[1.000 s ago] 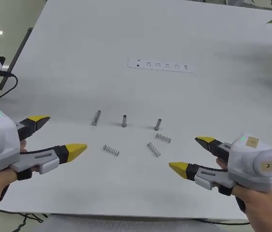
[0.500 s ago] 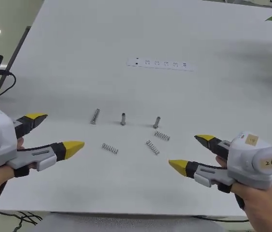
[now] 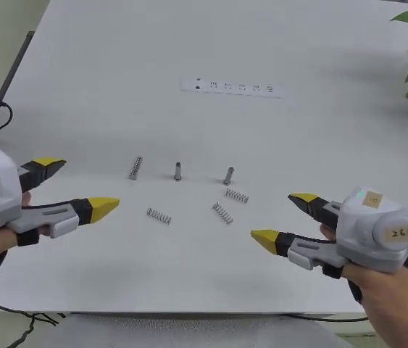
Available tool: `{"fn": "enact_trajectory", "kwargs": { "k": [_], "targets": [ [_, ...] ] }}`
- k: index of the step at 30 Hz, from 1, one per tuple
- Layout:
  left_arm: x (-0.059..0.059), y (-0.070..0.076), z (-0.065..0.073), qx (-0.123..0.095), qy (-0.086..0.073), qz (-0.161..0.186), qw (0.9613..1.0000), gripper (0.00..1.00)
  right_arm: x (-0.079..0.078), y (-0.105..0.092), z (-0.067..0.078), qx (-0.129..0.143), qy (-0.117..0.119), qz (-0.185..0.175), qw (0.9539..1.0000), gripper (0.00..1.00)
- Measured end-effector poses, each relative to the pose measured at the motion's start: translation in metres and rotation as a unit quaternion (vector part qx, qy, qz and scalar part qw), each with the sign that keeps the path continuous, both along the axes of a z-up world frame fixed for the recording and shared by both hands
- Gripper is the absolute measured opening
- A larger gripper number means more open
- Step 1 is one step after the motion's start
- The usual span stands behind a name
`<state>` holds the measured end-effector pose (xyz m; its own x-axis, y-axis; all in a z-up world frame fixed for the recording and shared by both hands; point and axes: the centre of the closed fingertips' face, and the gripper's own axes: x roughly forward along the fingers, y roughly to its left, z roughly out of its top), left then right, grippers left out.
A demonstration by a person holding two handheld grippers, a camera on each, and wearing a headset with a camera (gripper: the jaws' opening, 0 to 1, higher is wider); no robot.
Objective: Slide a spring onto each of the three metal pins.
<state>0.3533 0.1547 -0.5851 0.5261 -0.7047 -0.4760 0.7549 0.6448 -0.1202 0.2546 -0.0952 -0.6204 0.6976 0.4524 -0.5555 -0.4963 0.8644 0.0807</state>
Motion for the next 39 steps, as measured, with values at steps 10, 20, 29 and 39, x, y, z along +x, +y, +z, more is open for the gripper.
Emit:
{"fn": "enact_trajectory", "kwargs": {
  "k": [10,20,29,39],
  "targets": [
    [0.024,-0.003,-0.002,-0.007,0.001,-0.001,1.0000,0.64,-0.004,-0.002,-0.001,0.001,0.002,-0.007,1.0000,0.59],
    [0.045,-0.011,-0.007,-0.007,0.001,-0.007,0.9999,0.64,-0.004,-0.003,-0.001,0.002,0.003,-0.011,0.9999,0.60],
    [0.059,-0.022,-0.015,-0.006,0.007,-0.021,0.9997,0.64,-0.003,-0.005,-0.003,0.001,0.005,-0.011,0.9999,0.60],
    [0.077,-0.030,-0.045,-0.012,0.039,-0.015,0.9990,0.64,-0.002,-0.011,-0.005,0.006,0.007,-0.017,0.9998,0.60]
  ]
}}
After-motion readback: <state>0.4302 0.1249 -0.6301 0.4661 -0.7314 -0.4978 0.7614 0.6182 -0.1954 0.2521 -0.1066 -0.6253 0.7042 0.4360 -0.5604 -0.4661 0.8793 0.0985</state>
